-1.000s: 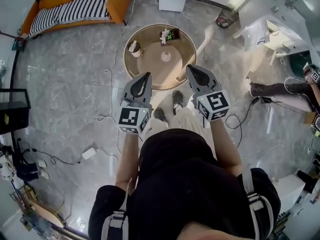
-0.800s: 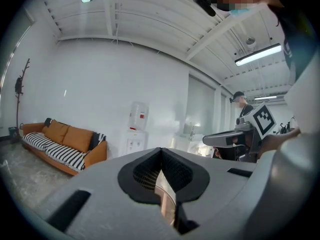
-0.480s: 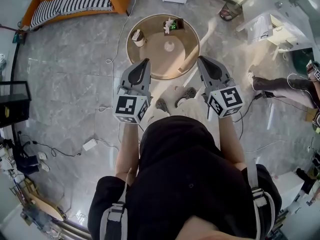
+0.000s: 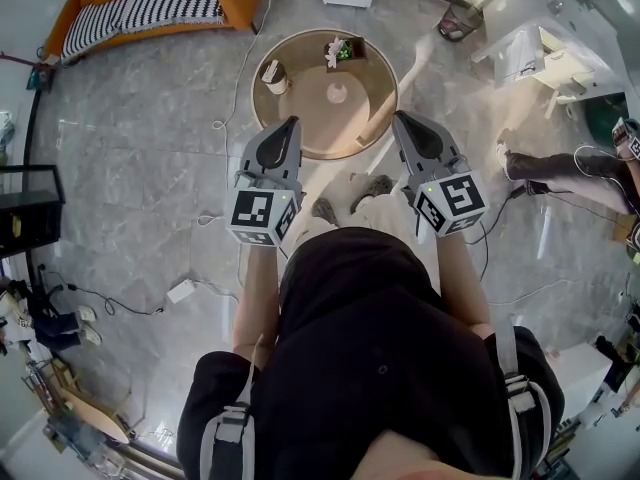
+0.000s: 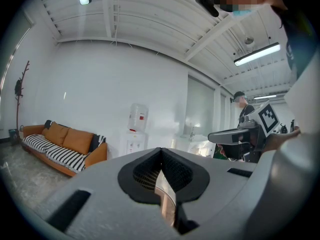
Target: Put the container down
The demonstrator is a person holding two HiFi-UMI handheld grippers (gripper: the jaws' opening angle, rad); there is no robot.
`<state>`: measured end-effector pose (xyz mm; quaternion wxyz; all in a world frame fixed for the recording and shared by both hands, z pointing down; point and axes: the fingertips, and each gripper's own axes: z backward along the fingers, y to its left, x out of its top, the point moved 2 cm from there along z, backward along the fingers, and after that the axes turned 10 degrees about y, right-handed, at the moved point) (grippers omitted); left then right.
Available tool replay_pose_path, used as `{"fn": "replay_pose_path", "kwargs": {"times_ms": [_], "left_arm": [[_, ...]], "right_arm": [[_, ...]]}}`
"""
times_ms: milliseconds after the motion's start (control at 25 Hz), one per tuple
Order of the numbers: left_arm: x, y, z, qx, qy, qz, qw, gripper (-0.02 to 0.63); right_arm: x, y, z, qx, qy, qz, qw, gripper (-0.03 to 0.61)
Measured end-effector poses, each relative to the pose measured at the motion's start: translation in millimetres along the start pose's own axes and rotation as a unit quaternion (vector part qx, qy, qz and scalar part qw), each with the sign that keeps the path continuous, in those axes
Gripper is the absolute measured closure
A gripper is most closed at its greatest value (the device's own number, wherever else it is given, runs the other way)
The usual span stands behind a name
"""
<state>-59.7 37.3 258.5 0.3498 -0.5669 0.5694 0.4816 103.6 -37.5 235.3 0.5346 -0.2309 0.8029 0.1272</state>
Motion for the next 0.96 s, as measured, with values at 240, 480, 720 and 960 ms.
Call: {"fn": "replay_pose_path", "kwargs": {"times_ms": [240, 480, 720, 960], "left_arm": [[-1.9, -2.3, -1.9, -0.005, 0.003, 0.0, 1.0, 0.595], [-0.6, -5.8, -0.3, -0.009, 0.007, 0.004, 0.9999, 0.595], [1.2, -6.9, -0.9, -0.011, 0.013, 0.011, 0.9998, 0.595], [-7.0, -0.1, 0.1, -0.009, 0.001, 0.001, 1.0, 0.595]], "right_arm": [[-0.5, -1.3, 1.5, -0.003, -0.003, -0.005, 1.0, 0.574], [-3.0, 0.3, 4.1, -0.006, -0.001, -0.009, 1.0, 0.574], [-5.8, 1.9, 0.1, -0.006, 0.002, -0.009, 1.0, 0.574], [-7.4, 6.9, -4.8, -0.003, 0.001, -0.001, 1.0, 0.574]]}}
